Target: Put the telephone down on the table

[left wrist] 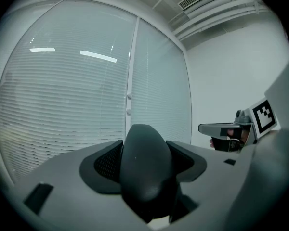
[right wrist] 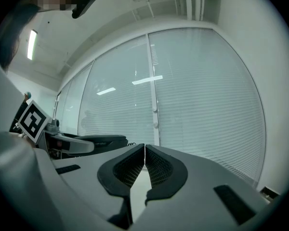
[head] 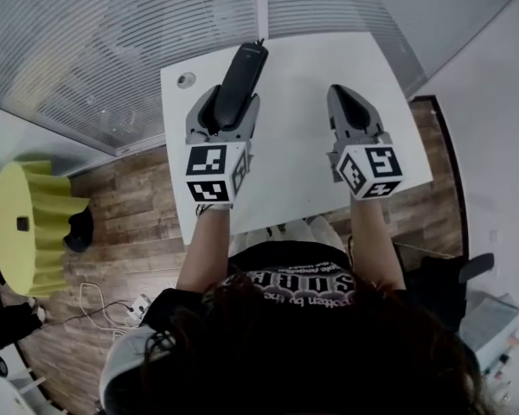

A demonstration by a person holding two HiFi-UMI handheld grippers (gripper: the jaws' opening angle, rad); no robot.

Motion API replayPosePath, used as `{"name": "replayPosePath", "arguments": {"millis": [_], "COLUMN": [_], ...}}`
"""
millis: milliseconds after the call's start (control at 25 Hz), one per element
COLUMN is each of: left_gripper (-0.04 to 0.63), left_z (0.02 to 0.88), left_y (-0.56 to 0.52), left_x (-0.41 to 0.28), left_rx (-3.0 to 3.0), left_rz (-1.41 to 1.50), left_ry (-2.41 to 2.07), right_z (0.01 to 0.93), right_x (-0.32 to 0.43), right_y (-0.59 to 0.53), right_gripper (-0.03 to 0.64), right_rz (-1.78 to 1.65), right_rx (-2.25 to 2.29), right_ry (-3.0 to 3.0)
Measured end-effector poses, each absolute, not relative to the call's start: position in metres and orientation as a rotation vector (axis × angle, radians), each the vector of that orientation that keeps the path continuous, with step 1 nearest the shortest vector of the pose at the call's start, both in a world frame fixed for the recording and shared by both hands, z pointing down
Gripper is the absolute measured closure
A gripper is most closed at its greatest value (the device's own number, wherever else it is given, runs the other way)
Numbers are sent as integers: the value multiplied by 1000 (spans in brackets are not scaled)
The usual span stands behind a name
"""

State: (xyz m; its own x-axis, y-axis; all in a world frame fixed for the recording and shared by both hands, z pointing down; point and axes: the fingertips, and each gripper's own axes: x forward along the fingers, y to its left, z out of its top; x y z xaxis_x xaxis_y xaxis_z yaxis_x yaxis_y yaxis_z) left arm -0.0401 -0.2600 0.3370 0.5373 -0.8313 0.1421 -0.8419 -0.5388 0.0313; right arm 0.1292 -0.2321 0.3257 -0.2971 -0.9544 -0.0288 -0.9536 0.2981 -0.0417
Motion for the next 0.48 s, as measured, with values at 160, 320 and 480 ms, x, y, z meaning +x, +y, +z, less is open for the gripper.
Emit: {"name": "replayPosePath", "arguments": {"millis": [160, 320, 480], "left_gripper": [318, 319, 319], "left_z": [341, 340, 340], "left_y": [-276, -293, -310], "left_x": [-31, -22, -12], "left_rx": [2624, 2586, 2562], "left_rz": [171, 162, 149], "left_ry": [-1506, -1549, -1586], "right_z": [328, 326, 325], "right_x": [137, 145, 154], "right_y": [-254, -280, -303], "right_gripper": [588, 588, 588], "right_rz": [-40, -51, -45], "right_rx": [-1779, -1729, -1683], "right_ry": [2542, 2585, 2618]}}
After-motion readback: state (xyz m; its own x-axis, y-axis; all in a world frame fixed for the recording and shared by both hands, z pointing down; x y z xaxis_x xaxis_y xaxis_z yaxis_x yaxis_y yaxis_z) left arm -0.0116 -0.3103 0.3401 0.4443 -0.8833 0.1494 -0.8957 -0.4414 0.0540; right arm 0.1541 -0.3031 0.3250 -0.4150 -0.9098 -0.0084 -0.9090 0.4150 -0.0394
